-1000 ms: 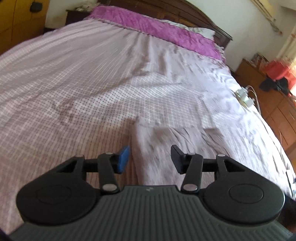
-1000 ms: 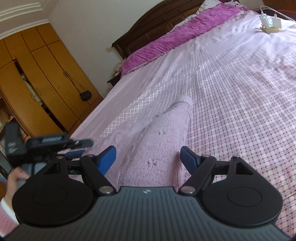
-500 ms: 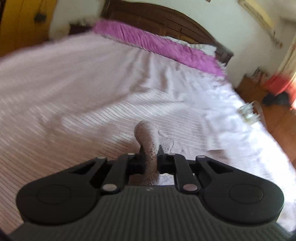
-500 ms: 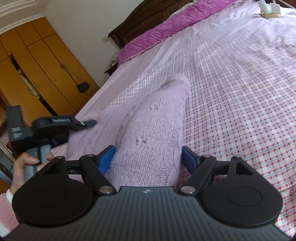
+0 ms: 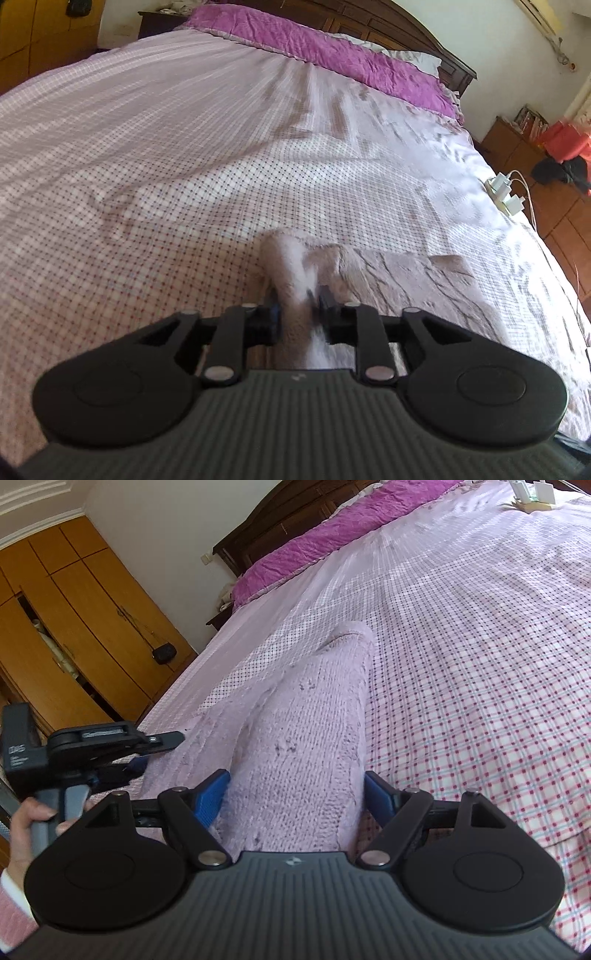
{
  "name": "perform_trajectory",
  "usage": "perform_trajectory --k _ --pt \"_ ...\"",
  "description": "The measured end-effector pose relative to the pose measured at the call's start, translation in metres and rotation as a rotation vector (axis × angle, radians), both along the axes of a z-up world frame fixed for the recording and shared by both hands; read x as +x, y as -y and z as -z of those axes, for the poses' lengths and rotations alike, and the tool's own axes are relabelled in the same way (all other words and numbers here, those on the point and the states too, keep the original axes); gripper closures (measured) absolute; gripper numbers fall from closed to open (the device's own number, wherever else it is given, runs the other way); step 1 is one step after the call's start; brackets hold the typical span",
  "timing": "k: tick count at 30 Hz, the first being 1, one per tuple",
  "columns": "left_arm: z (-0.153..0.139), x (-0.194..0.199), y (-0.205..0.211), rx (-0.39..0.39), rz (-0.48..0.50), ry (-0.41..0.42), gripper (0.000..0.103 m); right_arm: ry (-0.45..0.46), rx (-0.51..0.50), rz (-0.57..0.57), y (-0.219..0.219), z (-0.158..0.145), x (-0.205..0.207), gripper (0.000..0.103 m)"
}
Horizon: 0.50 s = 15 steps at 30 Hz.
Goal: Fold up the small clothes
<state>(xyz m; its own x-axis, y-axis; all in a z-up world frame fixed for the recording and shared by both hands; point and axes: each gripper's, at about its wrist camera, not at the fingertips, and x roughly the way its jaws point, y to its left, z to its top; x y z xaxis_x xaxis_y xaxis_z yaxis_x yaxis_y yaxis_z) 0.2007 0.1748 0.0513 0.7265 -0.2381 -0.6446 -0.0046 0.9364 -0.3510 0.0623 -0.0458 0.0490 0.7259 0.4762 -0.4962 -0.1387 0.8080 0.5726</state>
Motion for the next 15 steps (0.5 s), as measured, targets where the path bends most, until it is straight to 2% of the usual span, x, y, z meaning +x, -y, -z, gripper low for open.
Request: perform_trajectory --k 1,2,5,9,11,13,15 --pt "-0.002 -0.006 -0.002 -0.005 -0.008 -0.002 0.06 0.0 0.002 0.001 0.0 0.0 0.0 0.02" --pt "-0.005 -0.011 -0.004 -0.015 -0.013 -0.002 0.056 -0.001 0.004 0.001 0.001 0.0 -0.002 0.02" --pt "-0.012 -0.031 -0.004 -0.044 0.009 0.006 0.054 -0.005 0.016 0.002 0.004 0.0 -0.004 0.02" --pt "-0.014 -0.055 0.003 -0.026 0.049 -0.008 0.051 -0.017 0.025 0.004 0.009 0.002 -0.01 0.02" --pt "-0.01 -0.063 0.007 -0.002 0.078 -0.026 0.051 -0.019 0.025 0.003 0.011 0.003 -0.013 0.02" --pt "-0.003 -0.067 0.011 0.064 0.091 -0.042 0.049 -0.022 0.02 -0.002 0.013 0.004 -0.016 0.02" --pt "0.004 -0.071 0.011 0.099 0.081 -0.042 0.04 -0.022 0.014 -0.004 0.013 0.004 -0.018 0.02"
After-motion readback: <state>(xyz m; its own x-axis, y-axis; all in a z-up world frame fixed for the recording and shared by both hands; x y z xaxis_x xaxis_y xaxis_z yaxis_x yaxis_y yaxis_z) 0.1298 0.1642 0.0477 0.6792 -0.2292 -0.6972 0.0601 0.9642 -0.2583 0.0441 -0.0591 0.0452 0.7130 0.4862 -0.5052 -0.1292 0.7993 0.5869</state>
